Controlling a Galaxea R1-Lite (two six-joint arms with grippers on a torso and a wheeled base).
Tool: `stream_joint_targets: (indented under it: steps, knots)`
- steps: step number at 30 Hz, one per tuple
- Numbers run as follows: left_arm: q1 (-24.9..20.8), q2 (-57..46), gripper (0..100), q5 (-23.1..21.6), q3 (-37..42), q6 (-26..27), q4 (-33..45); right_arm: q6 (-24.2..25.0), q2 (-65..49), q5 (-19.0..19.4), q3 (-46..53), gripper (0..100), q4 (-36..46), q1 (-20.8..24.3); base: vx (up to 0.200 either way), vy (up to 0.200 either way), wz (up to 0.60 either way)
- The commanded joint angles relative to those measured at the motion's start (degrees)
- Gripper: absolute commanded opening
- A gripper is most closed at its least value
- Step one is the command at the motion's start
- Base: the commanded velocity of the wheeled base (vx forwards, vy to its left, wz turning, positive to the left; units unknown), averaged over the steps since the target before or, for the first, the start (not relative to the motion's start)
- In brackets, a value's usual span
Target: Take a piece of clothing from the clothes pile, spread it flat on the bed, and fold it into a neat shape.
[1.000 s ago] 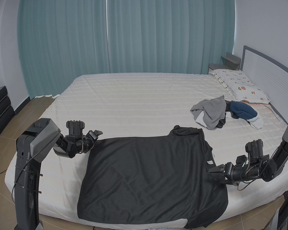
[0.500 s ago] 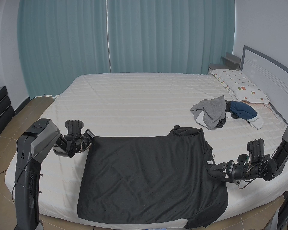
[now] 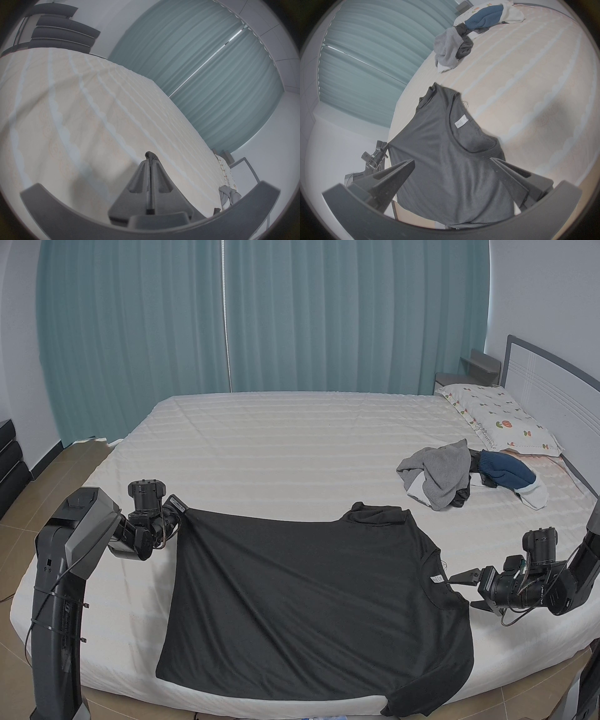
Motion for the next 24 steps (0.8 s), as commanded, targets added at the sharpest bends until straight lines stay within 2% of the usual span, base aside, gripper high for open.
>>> stream_joint_targets:
  steps: [1, 12, 21, 22, 24]
  knots:
    - [0.68, 0.77, 0, 0.18, -1.88, -0.03, -0.1, -0.26, 4.32, -1.57, 0.67, 100, -2.44, -0.4, 0.0, 0.0, 0.0]
    - [2.09, 1.47, 0, 0.26, -3.37, -0.2, 0.43, -2.98, 8.45, -2.1, 3.92, 100, -8.42, 0.04, 0.0, 0.0, 0.0]
    - [1.83, 1.3, 0, 0.0, -2.67, -0.12, 0.78, -2.72, 8.71, -1.83, 4.01, 100, -9.03, 0.04, 0.0, 0.0, 0.0]
    - [1.65, 1.12, 100, -0.26, -2.41, -0.12, 1.22, -2.63, 8.54, -1.75, 4.01, 100, -9.12, 0.12, 0.0, 0.0, 0.0]
    - [1.56, 0.95, 100, -0.44, -2.23, -0.12, 1.48, -2.37, 8.27, -1.75, 4.01, 100, -9.03, 0.12, 0.0, 0.0, 0.0]
